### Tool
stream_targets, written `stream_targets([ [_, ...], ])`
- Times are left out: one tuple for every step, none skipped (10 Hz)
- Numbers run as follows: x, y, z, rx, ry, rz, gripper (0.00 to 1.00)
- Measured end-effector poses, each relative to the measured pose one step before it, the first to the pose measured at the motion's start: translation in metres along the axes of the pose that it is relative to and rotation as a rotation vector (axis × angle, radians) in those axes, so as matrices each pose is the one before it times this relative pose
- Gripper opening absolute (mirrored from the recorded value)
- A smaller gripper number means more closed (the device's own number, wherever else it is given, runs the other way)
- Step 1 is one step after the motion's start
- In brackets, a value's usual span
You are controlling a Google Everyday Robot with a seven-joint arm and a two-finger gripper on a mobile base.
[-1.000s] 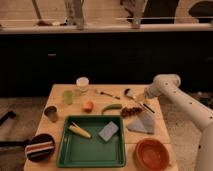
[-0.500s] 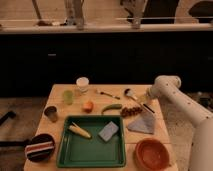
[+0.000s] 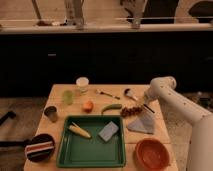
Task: Place brush in table surface
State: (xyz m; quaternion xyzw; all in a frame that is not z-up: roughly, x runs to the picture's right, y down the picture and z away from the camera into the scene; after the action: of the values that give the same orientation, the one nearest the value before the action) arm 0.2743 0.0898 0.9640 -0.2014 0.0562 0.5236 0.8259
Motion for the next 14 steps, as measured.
stream_targets([
  [-0.00048,0.00419,0.0013,0.01188,0.00784,-0.02095,0.8],
  [-0.00096,0.00342,0.00091,0.00327,0.00385,-0.01278,0.8],
  [-0.00153,0.0021,0.00129,-0.00259,0.00192,-0.00304,0.8],
  [0.00091,-0.00072,0.00218,-0.00182,0.00153,0.00147,0.8],
  [0.00231,-0.00224,0.00129,-0.0038,0.00674,0.00327,0.8],
  [0.00154,-0.00271,0.00265,-0.00467,0.00768,0.00453,0.8],
  [0.00049,-0.00188,0.00313,-0.00373,0.00535,0.00337,0.79],
  [0.00111,-0.00213,0.00268,-0.00352,0.00718,0.00173,0.75],
  [0.00061,-0.0009,0.00113,-0.00167,0.00255,0.00048,0.65],
  [0.00022,0.00097,-0.00098,-0.0006,0.00207,-0.00235,0.53],
  [-0.00084,0.00147,-0.00126,-0.00054,0.00149,-0.00367,0.43],
  [-0.00076,0.00084,-0.00106,-0.00019,0.00065,-0.00231,0.35],
  [-0.00061,-0.00038,-0.00292,0.00083,-0.00118,0.00008,0.24],
  [0.0004,-0.00009,-0.00229,-0.00022,0.00071,0.00141,0.14],
])
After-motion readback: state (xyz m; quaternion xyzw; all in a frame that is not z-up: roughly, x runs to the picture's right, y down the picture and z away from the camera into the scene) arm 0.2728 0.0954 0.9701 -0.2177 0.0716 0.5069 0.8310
